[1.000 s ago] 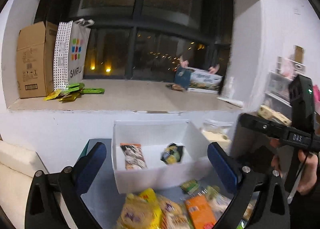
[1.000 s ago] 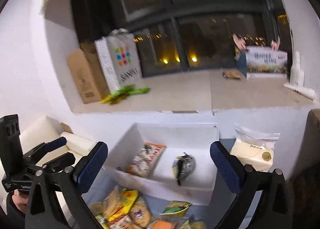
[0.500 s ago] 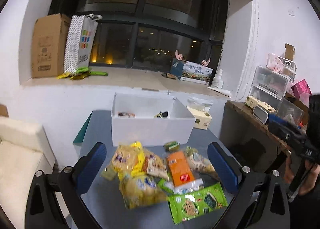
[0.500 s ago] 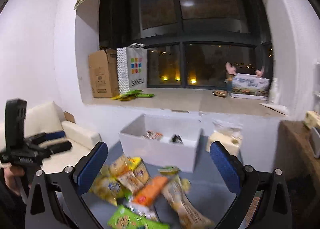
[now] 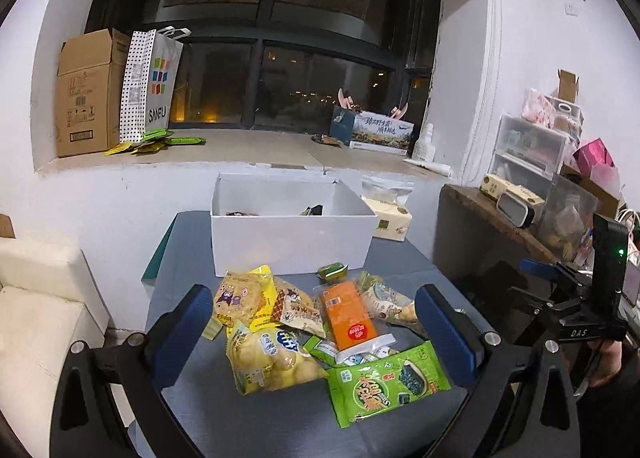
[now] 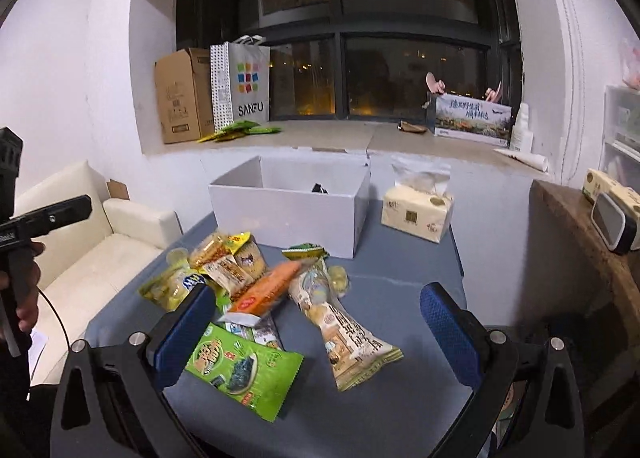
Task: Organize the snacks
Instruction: 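Withdraw both grippers from the box back toward the snack pile, then grasp the long printed bread bag with the right gripper while the left grasps a yellow chip bag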
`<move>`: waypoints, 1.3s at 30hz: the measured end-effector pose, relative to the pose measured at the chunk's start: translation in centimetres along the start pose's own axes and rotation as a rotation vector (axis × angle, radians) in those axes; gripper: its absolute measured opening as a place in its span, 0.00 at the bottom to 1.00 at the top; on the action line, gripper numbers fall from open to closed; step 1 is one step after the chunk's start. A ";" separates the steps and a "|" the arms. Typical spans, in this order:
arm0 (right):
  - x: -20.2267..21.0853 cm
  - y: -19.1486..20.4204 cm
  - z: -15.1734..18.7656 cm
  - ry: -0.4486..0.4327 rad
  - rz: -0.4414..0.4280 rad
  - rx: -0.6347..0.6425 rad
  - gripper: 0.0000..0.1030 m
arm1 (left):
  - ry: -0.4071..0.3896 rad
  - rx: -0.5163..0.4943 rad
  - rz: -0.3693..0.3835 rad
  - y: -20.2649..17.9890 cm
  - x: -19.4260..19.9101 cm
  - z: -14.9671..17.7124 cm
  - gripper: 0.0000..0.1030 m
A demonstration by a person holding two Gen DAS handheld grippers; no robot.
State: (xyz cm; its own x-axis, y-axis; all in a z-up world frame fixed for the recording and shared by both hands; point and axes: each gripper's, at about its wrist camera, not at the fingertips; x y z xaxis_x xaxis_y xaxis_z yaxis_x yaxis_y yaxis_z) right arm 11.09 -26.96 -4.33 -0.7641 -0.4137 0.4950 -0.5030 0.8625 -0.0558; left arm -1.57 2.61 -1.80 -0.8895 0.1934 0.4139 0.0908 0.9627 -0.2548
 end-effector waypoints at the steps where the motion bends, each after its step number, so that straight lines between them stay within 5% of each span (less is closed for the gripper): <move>1: -0.4 -0.1 0.1 0.011 -0.001 -0.001 1.00 | 0.004 -0.001 0.002 0.0 -0.1 0.1 1.00; 11: -3.9 -0.3 0.8 0.113 -0.031 -0.010 1.00 | 0.024 0.022 0.003 0.8 -0.3 0.8 1.00; 18: -9.9 0.2 0.2 0.245 -0.104 0.110 1.00 | 0.036 0.031 0.002 1.1 -0.3 1.1 1.00; 25: -16.2 1.0 0.6 0.361 -0.075 0.211 1.00 | 0.060 0.044 -0.010 1.6 -0.8 1.6 1.00; 33: -18.7 1.9 1.7 0.418 -0.065 0.239 0.98 | 0.106 0.037 -0.017 1.8 -1.9 2.4 1.00; 39: -20.1 3.1 3.0 0.457 -0.058 0.305 0.63 | 0.144 0.032 -0.021 1.9 -3.0 3.1 1.00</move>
State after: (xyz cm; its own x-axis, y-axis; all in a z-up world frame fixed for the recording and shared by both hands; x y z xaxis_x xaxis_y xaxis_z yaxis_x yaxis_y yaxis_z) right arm 23.64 -16.87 -17.03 -0.5125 -0.2305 0.8272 -0.6853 0.6901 -0.2324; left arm -0.16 3.31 -6.24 -0.8174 0.2009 0.5399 0.0567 0.9607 -0.2716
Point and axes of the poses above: each gripper's, at about its wrist camera, not at the fingertips, and x roughly against the way its jaws point, y to its left, z to its underside, and after that the axes turned 12 degrees about z, right-handed
